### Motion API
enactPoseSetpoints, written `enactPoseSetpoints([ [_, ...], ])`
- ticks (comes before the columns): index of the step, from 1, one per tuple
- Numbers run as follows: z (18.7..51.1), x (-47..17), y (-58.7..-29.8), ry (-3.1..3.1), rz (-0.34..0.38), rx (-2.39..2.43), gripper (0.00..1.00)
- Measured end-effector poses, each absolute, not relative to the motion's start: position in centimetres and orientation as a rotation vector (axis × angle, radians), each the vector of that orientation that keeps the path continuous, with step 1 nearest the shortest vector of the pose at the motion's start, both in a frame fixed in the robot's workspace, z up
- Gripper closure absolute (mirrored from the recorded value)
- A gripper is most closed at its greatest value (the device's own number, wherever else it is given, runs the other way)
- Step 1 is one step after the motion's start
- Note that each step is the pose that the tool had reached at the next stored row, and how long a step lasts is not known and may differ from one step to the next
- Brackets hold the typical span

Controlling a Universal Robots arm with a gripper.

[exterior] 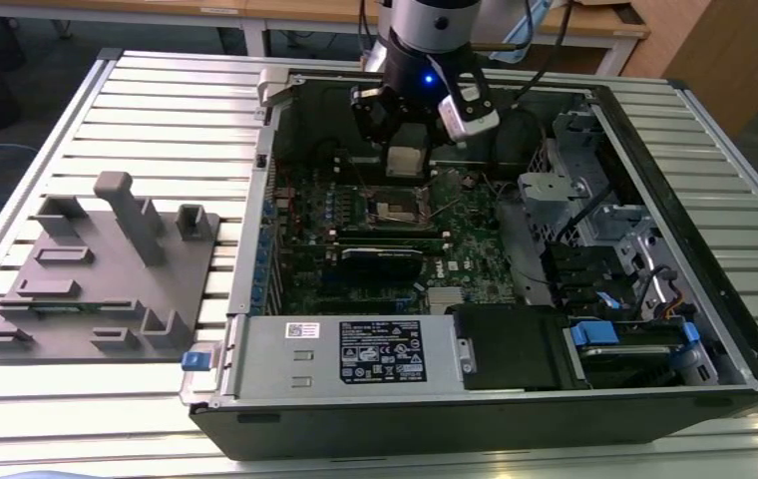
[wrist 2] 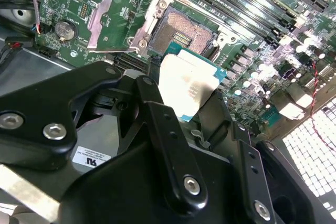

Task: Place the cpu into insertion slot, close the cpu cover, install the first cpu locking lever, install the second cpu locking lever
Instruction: 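Place the cpu into insertion slot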

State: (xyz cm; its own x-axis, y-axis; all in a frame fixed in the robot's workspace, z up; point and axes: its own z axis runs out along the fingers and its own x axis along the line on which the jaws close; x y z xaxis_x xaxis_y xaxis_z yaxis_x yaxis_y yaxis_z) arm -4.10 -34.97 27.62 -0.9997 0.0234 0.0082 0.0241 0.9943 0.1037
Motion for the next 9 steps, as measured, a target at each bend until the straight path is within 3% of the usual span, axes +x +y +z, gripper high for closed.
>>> enactPoseSetpoints([
  [9,26.96,-4.11,-34.96,-3.13,-0.163,-0.037,0.46],
])
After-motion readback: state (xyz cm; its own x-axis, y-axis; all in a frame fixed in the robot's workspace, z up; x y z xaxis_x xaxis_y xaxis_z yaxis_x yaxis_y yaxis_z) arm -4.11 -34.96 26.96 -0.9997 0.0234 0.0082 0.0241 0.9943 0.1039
